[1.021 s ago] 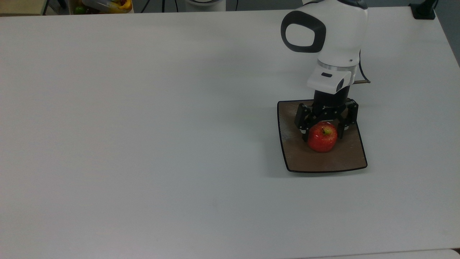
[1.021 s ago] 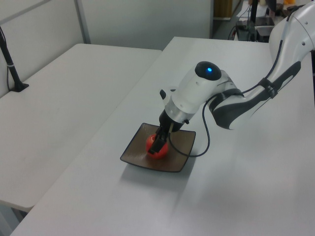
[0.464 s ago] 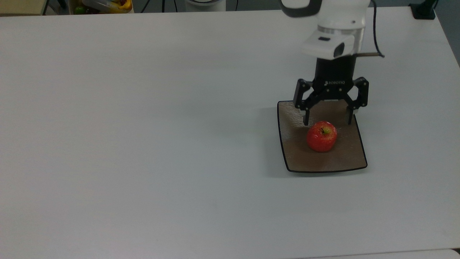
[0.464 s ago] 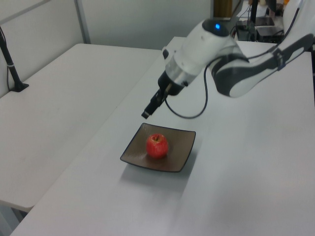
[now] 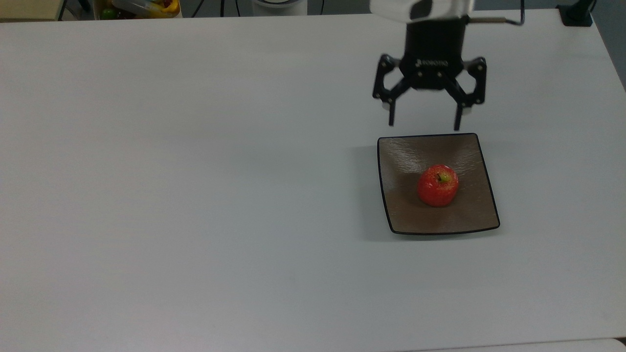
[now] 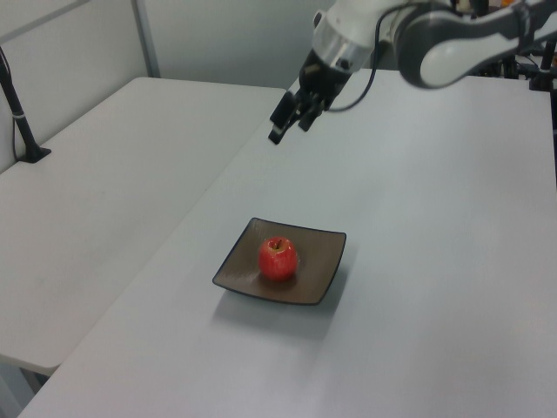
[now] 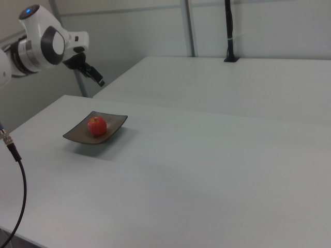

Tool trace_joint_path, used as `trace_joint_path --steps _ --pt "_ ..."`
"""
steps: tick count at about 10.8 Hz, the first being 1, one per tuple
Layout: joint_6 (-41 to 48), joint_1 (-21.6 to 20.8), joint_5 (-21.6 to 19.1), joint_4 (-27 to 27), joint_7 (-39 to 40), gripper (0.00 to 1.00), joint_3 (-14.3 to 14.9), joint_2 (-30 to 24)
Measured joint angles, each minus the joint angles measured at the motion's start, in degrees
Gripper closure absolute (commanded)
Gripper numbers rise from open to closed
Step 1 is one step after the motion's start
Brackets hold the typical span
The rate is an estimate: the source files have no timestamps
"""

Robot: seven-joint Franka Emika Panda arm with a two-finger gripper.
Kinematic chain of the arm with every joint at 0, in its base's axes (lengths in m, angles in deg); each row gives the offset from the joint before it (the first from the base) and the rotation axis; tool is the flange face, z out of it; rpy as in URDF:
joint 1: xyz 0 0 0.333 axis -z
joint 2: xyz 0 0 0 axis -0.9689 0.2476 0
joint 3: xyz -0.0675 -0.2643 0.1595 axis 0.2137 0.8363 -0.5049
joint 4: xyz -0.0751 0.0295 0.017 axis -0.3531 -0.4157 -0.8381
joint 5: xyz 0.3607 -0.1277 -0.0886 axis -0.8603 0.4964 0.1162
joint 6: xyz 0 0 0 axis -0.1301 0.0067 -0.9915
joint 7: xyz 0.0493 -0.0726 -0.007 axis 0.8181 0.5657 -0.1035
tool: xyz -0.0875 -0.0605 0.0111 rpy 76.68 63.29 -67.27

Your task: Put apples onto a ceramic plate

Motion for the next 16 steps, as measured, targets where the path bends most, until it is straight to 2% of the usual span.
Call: trace_joint_path --steps 1,2,5,8,11,16 --pt "5.68 0.78 -3.26 0.02 0.00 0.00 0.34 -2.34" --pt "11.00 0.92 -4.58 0.09 0.00 0.00 0.92 -3.70" --pt "27.44 1.10 -7.96 0.21 -0.04 0.00 3.24 -7.21" --pt "37.37 1.59 -9.73 0.73 1.94 0.00 6.69 -11.36" --pt "40.22 2.33 -11.38 2.63 17.84 0.00 10.70 -15.48" --pt "40.16 7.77 -15.55 4.48 42.56 0.00 11.34 -18.39"
